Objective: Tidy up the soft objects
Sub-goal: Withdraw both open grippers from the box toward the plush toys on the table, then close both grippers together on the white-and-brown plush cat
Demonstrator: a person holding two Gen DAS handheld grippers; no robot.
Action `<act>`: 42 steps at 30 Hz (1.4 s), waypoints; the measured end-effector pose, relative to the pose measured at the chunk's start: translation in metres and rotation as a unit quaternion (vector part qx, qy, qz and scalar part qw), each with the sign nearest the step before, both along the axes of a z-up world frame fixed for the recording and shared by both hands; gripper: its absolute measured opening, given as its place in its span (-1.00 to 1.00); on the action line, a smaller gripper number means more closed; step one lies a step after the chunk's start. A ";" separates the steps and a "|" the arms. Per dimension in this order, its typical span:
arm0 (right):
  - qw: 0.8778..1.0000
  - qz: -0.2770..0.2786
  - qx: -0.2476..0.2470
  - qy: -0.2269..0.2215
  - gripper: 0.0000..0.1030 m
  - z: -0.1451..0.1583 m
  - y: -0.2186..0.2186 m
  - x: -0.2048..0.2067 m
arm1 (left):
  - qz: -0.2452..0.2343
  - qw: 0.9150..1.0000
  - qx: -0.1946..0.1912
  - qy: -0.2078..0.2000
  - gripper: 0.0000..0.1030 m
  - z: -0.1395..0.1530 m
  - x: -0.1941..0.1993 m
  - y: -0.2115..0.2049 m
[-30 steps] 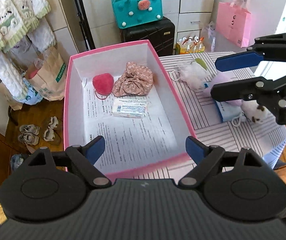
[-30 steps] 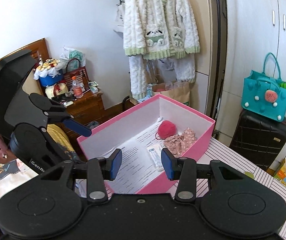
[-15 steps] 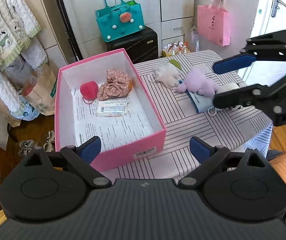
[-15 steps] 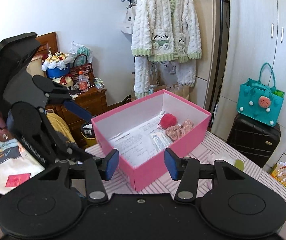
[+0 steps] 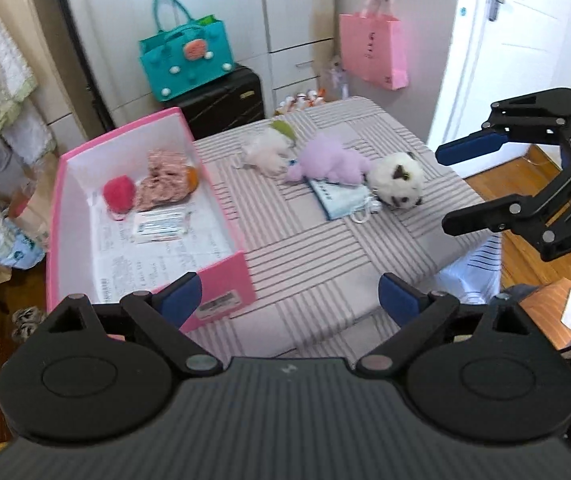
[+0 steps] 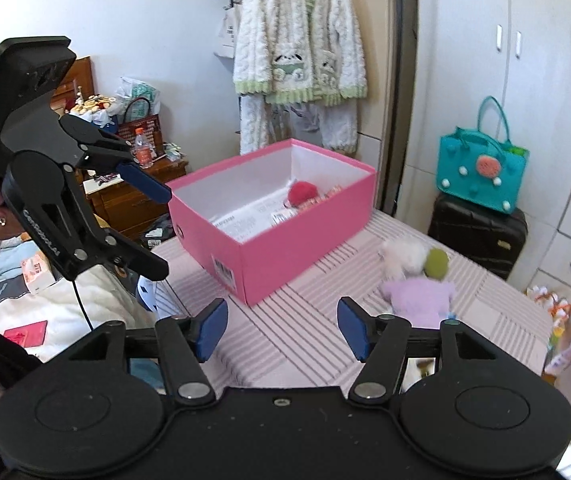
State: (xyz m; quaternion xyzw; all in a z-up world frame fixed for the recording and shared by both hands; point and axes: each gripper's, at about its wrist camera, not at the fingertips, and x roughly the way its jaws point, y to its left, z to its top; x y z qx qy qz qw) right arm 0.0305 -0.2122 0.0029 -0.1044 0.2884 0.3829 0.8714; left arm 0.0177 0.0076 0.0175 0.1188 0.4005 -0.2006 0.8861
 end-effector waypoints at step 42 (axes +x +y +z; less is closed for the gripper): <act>0.981 -0.171 0.052 -0.068 0.66 -0.157 -0.079 0.054 | -0.072 0.979 -0.188 -0.023 0.86 -0.117 0.084 -0.130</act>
